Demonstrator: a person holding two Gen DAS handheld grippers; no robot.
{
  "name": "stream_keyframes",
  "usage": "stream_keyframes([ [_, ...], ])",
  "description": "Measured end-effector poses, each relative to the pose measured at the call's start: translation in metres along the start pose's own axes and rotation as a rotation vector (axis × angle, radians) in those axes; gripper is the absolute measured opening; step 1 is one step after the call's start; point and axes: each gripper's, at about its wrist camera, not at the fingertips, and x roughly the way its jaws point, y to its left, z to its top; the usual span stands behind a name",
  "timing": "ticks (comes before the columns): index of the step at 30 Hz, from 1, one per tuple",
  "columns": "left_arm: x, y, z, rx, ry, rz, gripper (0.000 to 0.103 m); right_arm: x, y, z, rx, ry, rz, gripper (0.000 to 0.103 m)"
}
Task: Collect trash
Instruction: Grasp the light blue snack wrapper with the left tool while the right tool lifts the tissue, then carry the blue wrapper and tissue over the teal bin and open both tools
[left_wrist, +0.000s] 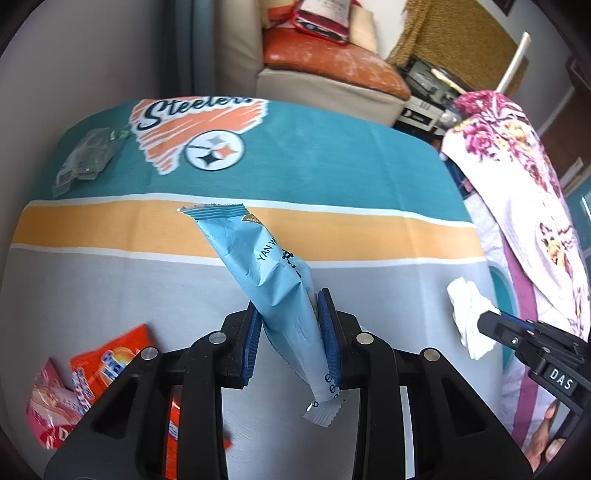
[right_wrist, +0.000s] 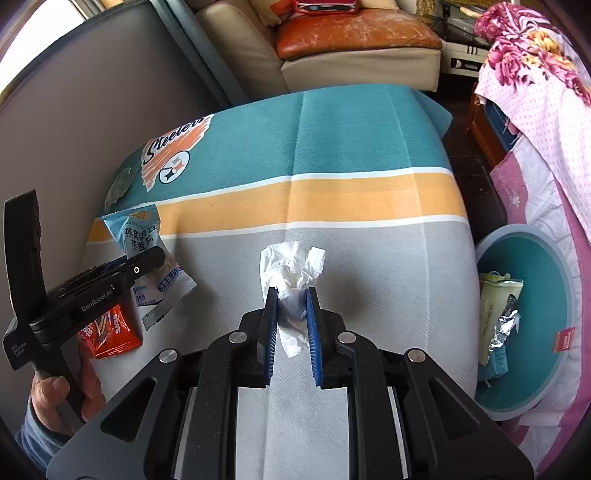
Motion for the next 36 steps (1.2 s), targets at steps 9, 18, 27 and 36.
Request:
stream_keyframes([
  [9,-0.014,-0.05,-0.019,0.088,0.01,-0.06,0.031,-0.042,-0.042,-0.025,0.097,-0.068,-0.008,0.015],
  [18,-0.027,-0.095,-0.04,0.162,0.015,-0.095,0.031,-0.071,-0.074,-0.047,0.16,-0.117,-0.011,0.015],
  [27,-0.036,-0.143,-0.053,0.256,0.011,-0.092,0.031,-0.098,-0.101,-0.063,0.191,-0.194,-0.026,0.015],
  [36,-0.034,-0.198,-0.064,0.347,0.014,-0.083,0.031,-0.122,-0.137,-0.08,0.227,-0.253,-0.036,0.015],
])
